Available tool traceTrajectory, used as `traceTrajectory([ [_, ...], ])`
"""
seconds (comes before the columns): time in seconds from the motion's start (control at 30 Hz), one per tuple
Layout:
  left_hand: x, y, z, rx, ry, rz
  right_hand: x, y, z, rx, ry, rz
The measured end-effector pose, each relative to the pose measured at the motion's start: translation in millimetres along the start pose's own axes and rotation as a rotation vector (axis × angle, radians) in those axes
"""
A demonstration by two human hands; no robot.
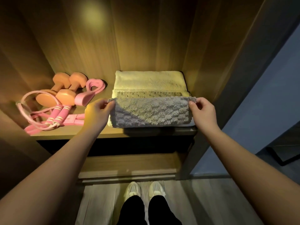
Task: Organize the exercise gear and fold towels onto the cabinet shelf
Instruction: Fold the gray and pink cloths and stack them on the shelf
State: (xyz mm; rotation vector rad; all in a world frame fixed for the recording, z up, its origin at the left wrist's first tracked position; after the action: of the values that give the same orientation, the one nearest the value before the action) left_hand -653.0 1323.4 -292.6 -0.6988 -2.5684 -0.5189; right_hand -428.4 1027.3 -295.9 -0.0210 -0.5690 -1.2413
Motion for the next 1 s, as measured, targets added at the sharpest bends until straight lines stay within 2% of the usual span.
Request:
traceTrajectory([
  [0.17, -28.5, 50.5, 3.2, 0.076, 0.057, 0.002, -33.1, 51.3, -23.2, -0.170, -0.016, 0.016],
  [0.3, -50.7, 80.5, 18.4, 0.147, 0.059, 0.017, -58.2, 80.6, -35.9, -0.218, -0.193, 0.098],
  [0.37, -57.5, 90.2, 25.0, 0.160, 0.153, 0.004, -67.8, 89.2, -44.5, -0.251, -0.237, 0.136],
  [0.57, -76.5, 101.5, 34.4, 0.107, 0.339, 0.031, -78.9, 105.5, -56.7, -0.207, -0.359, 0.125],
  [0.73, -79.7, 109.2, 30.6, 0.001, 0.376, 0.080, -86.9, 108.5, -52.8, -0.173, -0.386, 0.143],
  [0.87, -82.4, 117.3, 29.8, 0.026, 0.352, 0.147, -87.1, 110.4, -42.0, -0.139, -0.350, 0.213],
  [1.0, -79.4, 121.1, 31.7, 0.089, 0.287, 0.120, -84.9, 109.8, -36.4, -0.149, -0.328, 0.244],
])
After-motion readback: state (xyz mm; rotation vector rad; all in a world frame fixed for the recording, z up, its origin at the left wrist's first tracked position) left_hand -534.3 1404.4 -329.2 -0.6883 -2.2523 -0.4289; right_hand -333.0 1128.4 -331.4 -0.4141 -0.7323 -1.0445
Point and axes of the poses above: each hand's wrist, its own y-axis towards the middle knuckle, its own x-axis out of the back of the hand, z = x × y, the point moved 9 cm from there along y, towards the middle knuckle, and after that the axes turned 2 degrees about x, right-handed, at the moved point
